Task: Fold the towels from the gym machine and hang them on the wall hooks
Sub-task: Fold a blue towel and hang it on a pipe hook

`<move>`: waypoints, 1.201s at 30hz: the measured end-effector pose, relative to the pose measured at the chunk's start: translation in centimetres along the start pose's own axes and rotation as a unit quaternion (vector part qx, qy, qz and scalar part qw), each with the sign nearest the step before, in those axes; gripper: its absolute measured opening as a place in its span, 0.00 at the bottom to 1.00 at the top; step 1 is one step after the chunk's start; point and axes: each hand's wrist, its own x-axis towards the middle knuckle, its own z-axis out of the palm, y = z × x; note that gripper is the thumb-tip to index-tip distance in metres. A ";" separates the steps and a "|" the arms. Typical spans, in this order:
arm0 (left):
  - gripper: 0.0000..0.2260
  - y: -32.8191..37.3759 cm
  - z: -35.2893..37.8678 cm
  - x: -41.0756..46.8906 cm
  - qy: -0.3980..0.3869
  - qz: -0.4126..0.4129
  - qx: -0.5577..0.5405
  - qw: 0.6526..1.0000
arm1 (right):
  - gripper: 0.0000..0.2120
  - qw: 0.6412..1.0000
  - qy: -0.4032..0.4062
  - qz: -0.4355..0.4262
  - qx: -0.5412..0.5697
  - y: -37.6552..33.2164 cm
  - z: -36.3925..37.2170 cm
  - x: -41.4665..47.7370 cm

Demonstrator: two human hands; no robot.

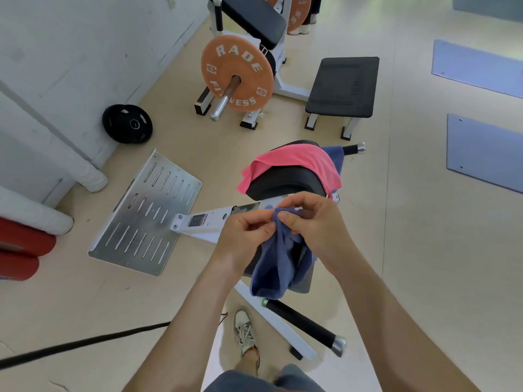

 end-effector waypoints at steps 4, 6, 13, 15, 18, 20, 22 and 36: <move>0.15 1.3 0.3 0.1 0.017 0.049 0.056 0.997 | 0.08 0.998 0.021 -0.049 -0.040 -2.3 0.1 1.5; 0.10 0.7 0.5 0.5 0.038 0.032 0.122 0.991 | 0.09 0.996 0.019 -0.074 -0.035 -3.6 -0.5 2.4; 0.05 -1.6 2.1 1.2 0.086 -0.053 0.265 0.959 | 0.07 0.998 -0.017 -0.059 0.024 -4.9 -4.1 4.7; 0.08 -0.5 2.9 0.2 0.137 -0.041 0.212 0.967 | 0.07 0.997 -0.021 -0.057 0.048 -4.9 -5.6 5.3; 0.07 1.8 5.4 -2.4 0.174 -0.001 0.140 0.975 | 0.10 0.990 -0.101 -0.092 -0.026 -5.5 -9.5 5.8; 0.02 2.5 6.8 -4.6 0.170 -0.013 0.106 0.980 | 0.11 0.977 -0.151 -0.118 -0.095 -6.3 -11.5 5.7; 0.03 2.1 7.8 -6.1 0.185 -0.030 0.152 0.971 | 0.08 0.974 -0.162 -0.122 -0.099 -7.6 -13.1 5.4; 0.07 -1.9 12.0 -3.1 0.358 -0.033 0.156 0.920 | 0.07 0.957 -0.243 -0.155 -0.016 -13.3 -7.9 1.5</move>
